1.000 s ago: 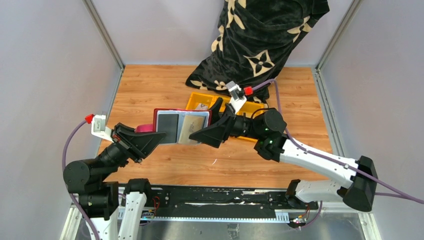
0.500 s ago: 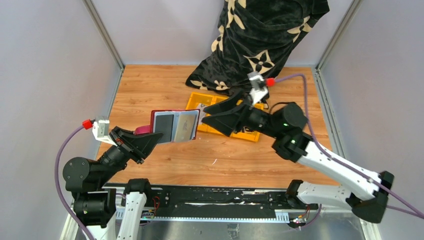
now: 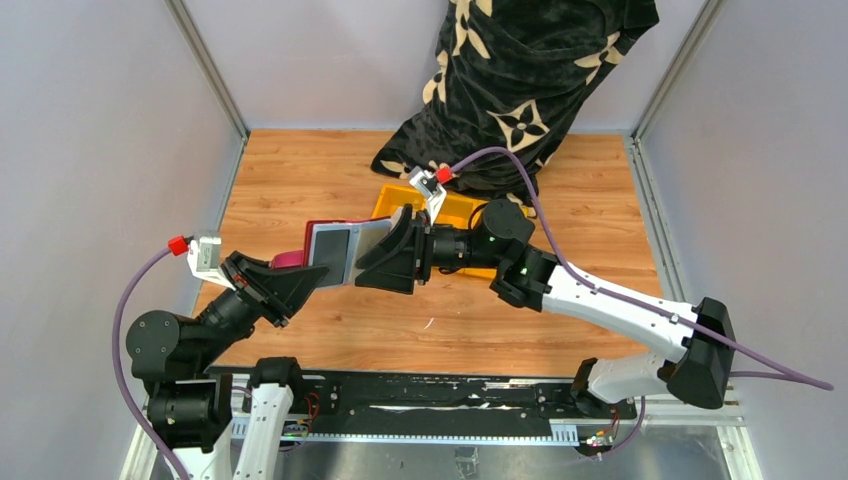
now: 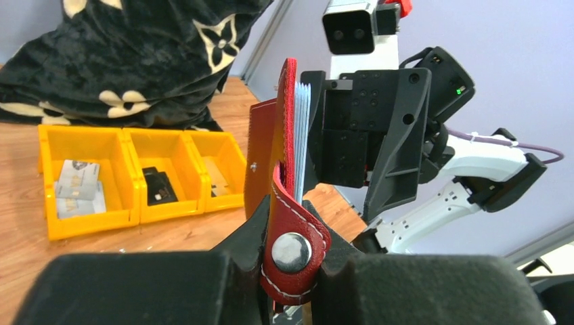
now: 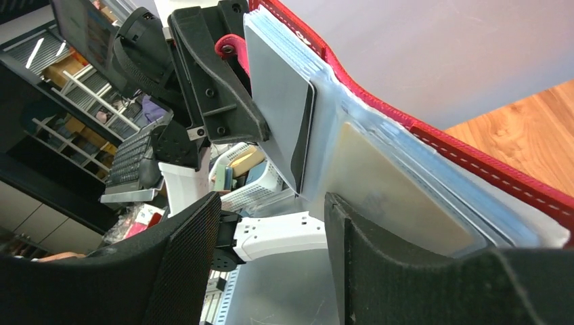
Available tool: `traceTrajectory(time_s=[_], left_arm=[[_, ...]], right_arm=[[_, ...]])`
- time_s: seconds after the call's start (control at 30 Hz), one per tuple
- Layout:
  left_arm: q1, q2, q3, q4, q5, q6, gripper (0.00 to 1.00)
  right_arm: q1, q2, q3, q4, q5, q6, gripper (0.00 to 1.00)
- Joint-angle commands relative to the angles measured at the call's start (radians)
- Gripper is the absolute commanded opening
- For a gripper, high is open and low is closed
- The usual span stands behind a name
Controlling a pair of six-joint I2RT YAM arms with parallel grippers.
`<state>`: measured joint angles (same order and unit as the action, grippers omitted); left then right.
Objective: Take the credit cards out of the card holder
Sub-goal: Remove the credit card from the card holder.
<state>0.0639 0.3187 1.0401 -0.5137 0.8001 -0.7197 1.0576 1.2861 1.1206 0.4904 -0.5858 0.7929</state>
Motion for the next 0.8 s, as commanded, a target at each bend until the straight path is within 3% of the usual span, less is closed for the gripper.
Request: traceTrajectory(time_s=[0.0, 0.2, 0.33, 0.43, 0.6, 0.77], left_arm=[[-0.001, 0.005, 0.006, 0.124, 0.092, -0.092, 0.12], [-0.001, 0.001, 0.019, 0.123, 0.146, -0.061, 0.12], [-0.001, 0.001, 0.037, 0.067, 0.184, -0.003, 0.12], [-0.001, 0.000, 0.035, 0.066, 0.212, -0.006, 0.12], [-0.001, 0.002, 0.020, 0.121, 0.257, -0.061, 0.12], [-0.001, 0.003, 0.032, 0.116, 0.291, -0.063, 0.12]], right_arm=[[0.011, 0.045, 0.046, 0.067, -0.031, 0.041, 0.62], [-0.010, 0.028, 0.100, 0.017, -0.074, -0.003, 0.56], [-0.033, -0.121, 0.190, -0.283, 0.036, -0.283, 0.70], [-0.034, -0.170, 0.237, -0.395, 0.093, -0.423, 0.78], [-0.034, -0.152, 0.234, -0.403, 0.096, -0.531, 0.85], [-0.034, -0.119, 0.210, -0.351, -0.056, -0.539, 0.85]])
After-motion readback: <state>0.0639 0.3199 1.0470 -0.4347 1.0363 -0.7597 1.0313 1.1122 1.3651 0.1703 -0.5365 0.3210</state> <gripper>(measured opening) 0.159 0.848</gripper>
